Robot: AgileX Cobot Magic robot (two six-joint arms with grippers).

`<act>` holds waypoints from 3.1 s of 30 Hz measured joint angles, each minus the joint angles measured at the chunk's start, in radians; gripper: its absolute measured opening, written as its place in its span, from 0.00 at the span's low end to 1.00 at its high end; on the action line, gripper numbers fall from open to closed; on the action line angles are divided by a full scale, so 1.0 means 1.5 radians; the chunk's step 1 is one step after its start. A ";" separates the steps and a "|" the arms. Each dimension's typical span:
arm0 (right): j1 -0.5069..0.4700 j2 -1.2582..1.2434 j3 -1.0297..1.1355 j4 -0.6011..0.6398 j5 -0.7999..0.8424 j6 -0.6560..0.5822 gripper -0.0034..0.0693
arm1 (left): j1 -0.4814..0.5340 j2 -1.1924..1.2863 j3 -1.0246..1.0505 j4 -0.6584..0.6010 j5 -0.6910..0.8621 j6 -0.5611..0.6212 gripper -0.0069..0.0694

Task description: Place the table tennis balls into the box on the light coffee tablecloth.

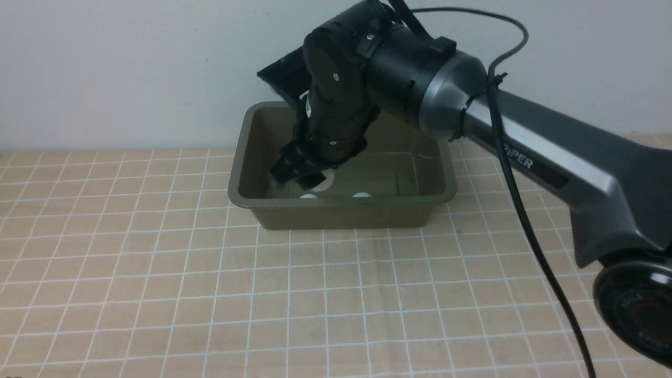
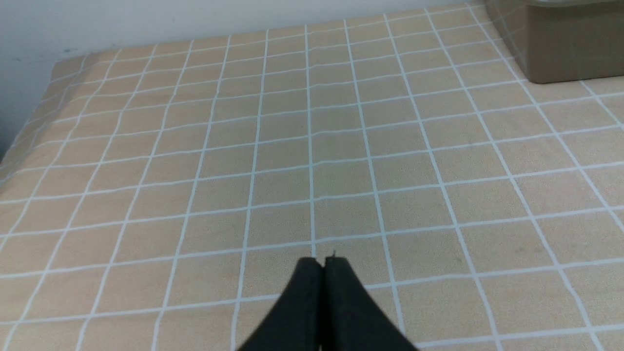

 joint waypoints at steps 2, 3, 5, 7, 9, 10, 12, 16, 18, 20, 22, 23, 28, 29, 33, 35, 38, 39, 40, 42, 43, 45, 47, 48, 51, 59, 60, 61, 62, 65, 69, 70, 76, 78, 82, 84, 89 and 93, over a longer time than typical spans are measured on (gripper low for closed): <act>-0.015 0.005 -0.001 -0.025 -0.005 0.013 0.54 | 0.000 0.000 0.000 0.000 0.000 0.000 0.00; -0.022 0.008 -0.001 -0.028 -0.009 0.016 0.54 | 0.000 0.000 0.000 0.000 0.000 0.000 0.00; -0.042 0.019 -0.001 -0.030 -0.019 0.019 0.54 | 0.000 0.000 0.000 0.000 0.000 0.000 0.00; -0.058 0.026 -0.001 -0.025 -0.023 0.019 0.54 | 0.000 0.000 0.000 0.000 0.000 0.000 0.00; -0.074 0.033 -0.001 -0.013 -0.028 0.019 0.54 | 0.000 0.000 0.000 0.000 0.000 0.000 0.00; -0.080 0.034 -0.001 -0.008 -0.032 0.019 0.54 | 0.000 0.000 0.000 0.000 0.000 0.000 0.00; -0.092 0.038 -0.001 0.003 -0.038 0.019 0.54 | 0.000 0.000 0.000 0.000 0.000 0.000 0.00; -0.116 0.052 -0.001 0.024 -0.048 0.019 0.54 | 0.000 0.000 0.000 0.000 0.000 0.000 0.00; -0.123 0.059 -0.001 0.033 -0.048 0.019 0.54 | 0.000 0.000 0.000 0.000 0.000 0.000 0.00; -0.127 0.069 -0.001 0.037 -0.048 0.019 0.54 | 0.000 0.000 0.000 0.000 0.000 0.000 0.00; -0.127 0.074 -0.001 0.040 -0.048 0.019 0.54 | 0.000 0.000 0.000 0.000 0.000 0.000 0.00; -0.127 0.075 -0.001 0.040 -0.048 0.019 0.54 | 0.000 0.000 0.000 0.000 0.000 0.000 0.00; -0.127 0.080 -0.001 0.044 -0.048 0.019 0.56 | 0.000 0.000 0.000 0.000 0.000 0.000 0.00; -0.127 0.080 -0.001 0.044 -0.048 0.019 0.57 | 0.000 0.000 0.000 0.000 0.000 0.000 0.00; -0.127 0.080 -0.001 0.045 -0.047 0.019 0.63 | 0.000 0.000 0.000 0.000 0.000 0.000 0.00; -0.127 0.080 -0.001 0.045 -0.045 0.018 0.65 | 0.000 0.000 0.000 0.000 0.000 0.000 0.00; -0.127 0.080 -0.001 0.044 -0.036 0.018 0.66 | 0.000 0.000 0.000 0.000 0.000 0.000 0.00; -0.127 0.078 -0.001 0.041 -0.031 0.018 0.66 | 0.000 0.000 0.000 0.000 0.000 0.000 0.00; -0.127 0.072 -0.001 0.034 -0.022 0.018 0.66 | 0.000 0.000 0.000 0.000 0.000 0.000 0.00; -0.127 0.053 0.000 0.014 -0.010 0.018 0.66 | 0.000 0.000 0.000 0.000 0.000 0.000 0.00; -0.130 0.033 0.000 0.005 -0.004 0.018 0.66 | 0.000 0.000 0.000 0.000 0.000 0.000 0.00; -0.136 0.001 0.000 -0.006 0.001 0.017 0.65 | 0.000 0.000 0.000 0.000 0.000 0.000 0.00; -0.154 -0.063 0.000 -0.008 0.009 0.017 0.62 | 0.000 0.000 0.000 0.000 0.000 0.000 0.00; -0.166 -0.097 0.000 -0.009 0.013 0.017 0.60 | 0.000 0.000 0.000 0.000 0.000 0.000 0.00; -0.202 -0.183 0.000 -0.013 0.018 0.017 0.54 | 0.000 0.000 0.000 0.000 0.000 0.000 0.00; -0.283 -0.506 0.136 -0.023 0.027 -0.023 0.21 | 0.000 0.000 0.000 0.000 0.000 0.000 0.00; -0.284 -0.543 0.161 -0.024 0.029 -0.027 0.18 | 0.000 0.000 0.000 0.000 0.000 0.000 0.00; -0.284 -0.582 0.205 -0.024 0.029 -0.034 0.15 | 0.000 0.000 0.000 0.000 0.000 0.000 0.00; -0.284 -0.622 0.235 -0.024 0.027 -0.034 0.13 | 0.000 0.000 0.000 0.000 0.000 0.000 0.00; -0.284 -0.754 0.376 -0.013 -0.028 -0.034 0.06 | 0.000 0.000 0.000 0.000 0.000 0.000 0.00; -0.284 -0.986 0.613 0.000 -0.189 -0.034 0.03 | 0.000 0.000 0.000 0.000 0.000 0.000 0.00; -0.284 -1.066 0.697 0.000 -0.257 -0.034 0.02 | 0.000 0.000 0.000 0.000 0.000 0.000 0.00; -0.284 -1.310 0.984 -0.002 -0.363 0.026 0.02 | 0.000 0.000 0.000 0.000 0.000 0.000 0.00; -0.284 -1.356 1.034 -0.004 -0.362 0.043 0.02 | 0.000 0.000 0.000 0.000 0.000 0.000 0.00; -0.284 -1.445 1.119 -0.006 -0.357 0.073 0.02 | 0.000 0.000 0.000 0.000 0.000 0.000 0.00; -0.284 -1.473 1.150 -0.006 -0.352 0.086 0.02 | 0.000 0.000 0.000 0.000 0.000 0.000 0.00; -0.284 -1.485 1.212 -0.006 -0.356 0.105 0.02 | 0.000 0.000 0.000 0.000 0.000 0.000 0.00; -0.284 -1.482 1.246 -0.006 -0.392 0.106 0.02 | 0.000 0.000 0.000 0.000 0.000 0.000 0.00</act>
